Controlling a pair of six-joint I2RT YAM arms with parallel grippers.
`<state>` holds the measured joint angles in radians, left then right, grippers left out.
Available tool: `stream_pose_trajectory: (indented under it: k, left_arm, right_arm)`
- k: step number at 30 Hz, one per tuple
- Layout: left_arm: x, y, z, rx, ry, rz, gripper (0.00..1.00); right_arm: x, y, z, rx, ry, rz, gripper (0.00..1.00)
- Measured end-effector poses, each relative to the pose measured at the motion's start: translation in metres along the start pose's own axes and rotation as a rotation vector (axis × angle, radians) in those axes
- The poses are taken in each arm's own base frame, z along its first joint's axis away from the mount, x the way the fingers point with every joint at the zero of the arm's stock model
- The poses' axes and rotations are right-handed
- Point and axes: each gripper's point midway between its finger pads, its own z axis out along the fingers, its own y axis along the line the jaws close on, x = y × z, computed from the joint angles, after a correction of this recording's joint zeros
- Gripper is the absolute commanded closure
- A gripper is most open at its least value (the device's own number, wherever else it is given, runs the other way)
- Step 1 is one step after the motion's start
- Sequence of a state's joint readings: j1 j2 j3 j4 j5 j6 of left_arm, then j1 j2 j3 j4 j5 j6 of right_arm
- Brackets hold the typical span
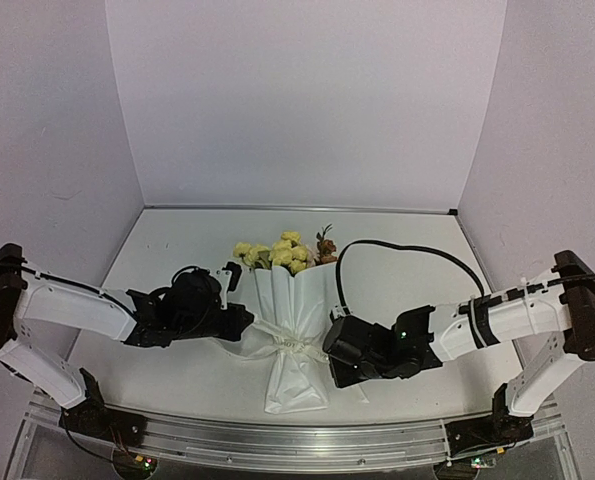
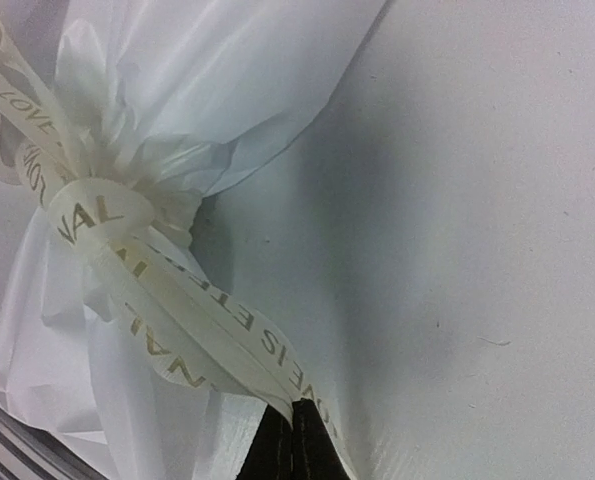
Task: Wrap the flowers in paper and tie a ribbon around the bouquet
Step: Tie the half-tied ribbon around the folded bouquet.
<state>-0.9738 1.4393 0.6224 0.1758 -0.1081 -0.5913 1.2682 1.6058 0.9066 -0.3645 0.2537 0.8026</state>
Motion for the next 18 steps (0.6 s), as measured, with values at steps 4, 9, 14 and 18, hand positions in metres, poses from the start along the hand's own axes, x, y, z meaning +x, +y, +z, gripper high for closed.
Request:
stream_pose_trajectory:
  k: [4, 9, 14, 18]
  left_arm:
    - [0.001, 0.013, -0.004, -0.034, -0.014, -0.039, 1.00]
    - [0.010, 0.035, -0.007, -0.084, 0.003, -0.097, 1.00]
    - [0.015, 0.057, -0.011, -0.123, 0.003, -0.174, 1.00]
    - [0.018, 0.067, -0.012, -0.133, 0.011, -0.224, 1.00]
  right_arm:
    - [0.003, -0.010, 0.000, 0.043, 0.007, 0.010, 1.00]
    - [0.007, -0.019, -0.001, 0.081, 0.017, 0.024, 1.00]
    - [0.007, -0.023, -0.001, 0.098, 0.019, 0.051, 1.00]
    - [0.007, -0.025, 0.000, 0.103, 0.020, 0.074, 1.00]
